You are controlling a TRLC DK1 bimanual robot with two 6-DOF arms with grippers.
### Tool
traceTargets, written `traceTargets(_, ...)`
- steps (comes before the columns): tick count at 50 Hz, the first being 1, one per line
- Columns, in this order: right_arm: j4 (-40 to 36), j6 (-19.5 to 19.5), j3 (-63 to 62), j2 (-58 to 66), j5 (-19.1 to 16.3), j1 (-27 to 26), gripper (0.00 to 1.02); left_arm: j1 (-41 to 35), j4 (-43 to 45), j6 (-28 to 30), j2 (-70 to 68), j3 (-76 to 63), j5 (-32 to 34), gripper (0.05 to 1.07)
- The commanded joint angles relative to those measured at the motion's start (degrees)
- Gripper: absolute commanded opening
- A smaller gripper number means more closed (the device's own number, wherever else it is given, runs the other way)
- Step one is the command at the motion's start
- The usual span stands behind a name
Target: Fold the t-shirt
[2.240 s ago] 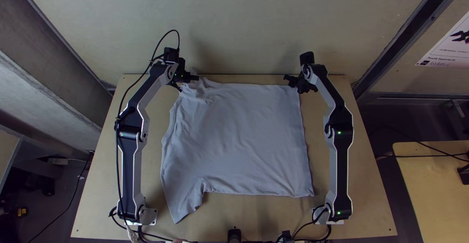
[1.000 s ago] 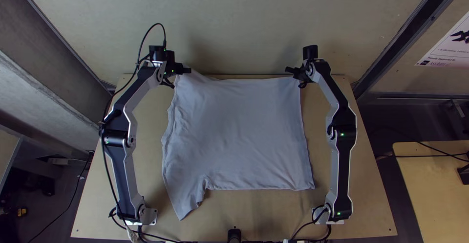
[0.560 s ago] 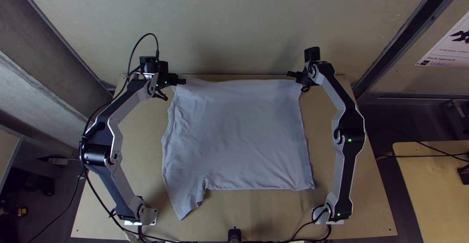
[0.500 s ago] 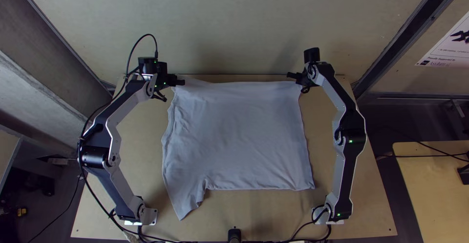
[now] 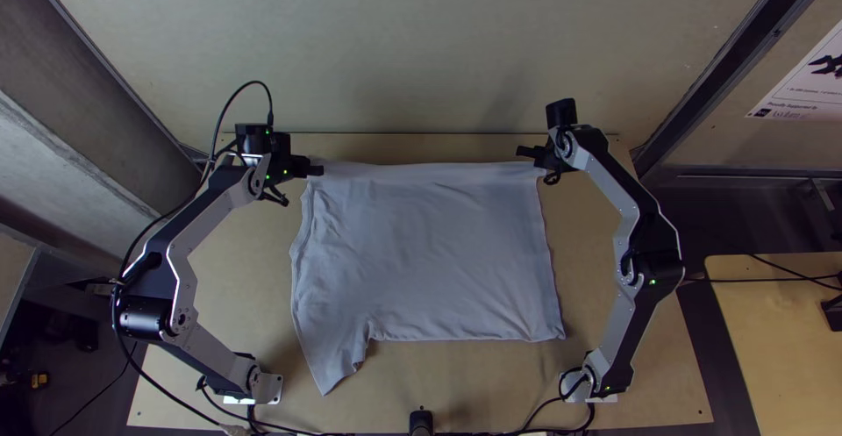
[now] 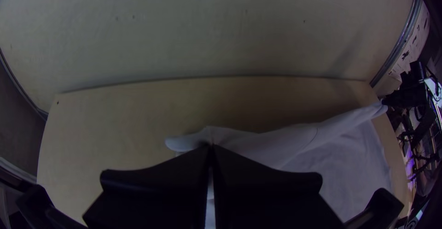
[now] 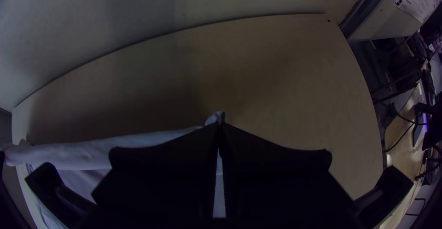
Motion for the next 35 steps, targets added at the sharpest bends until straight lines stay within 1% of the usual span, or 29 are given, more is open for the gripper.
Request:
traceTargets(1, 1.4, -0.3, -4.9, -3.3, 1.1, 0.9, 0.02, -0.2, -0.4, 0.0, -3.3, -3.9, 0.4, 0.08)
traceTargets(19, 5.0, -0.3, -15.7, -7.4, 1.8, 1.9, 0.02, -0.2, -0.4, 0.1, -6.7, -12.8, 0.4, 0.08)
traceTargets(29, 5.7, -0.3, -20.0, -8.4, 1.9, 1.9, 0.02, -0.2, 0.4, 0.9, -6.3, -17.8, 0.4, 0.08)
traceTargets(35, 7.5, -0.3, -23.8, -10.5, 1.8, 1.6, 0.02, -0.4, 2.0, -0.1, -5.1, -20.4, 0.4, 0.08)
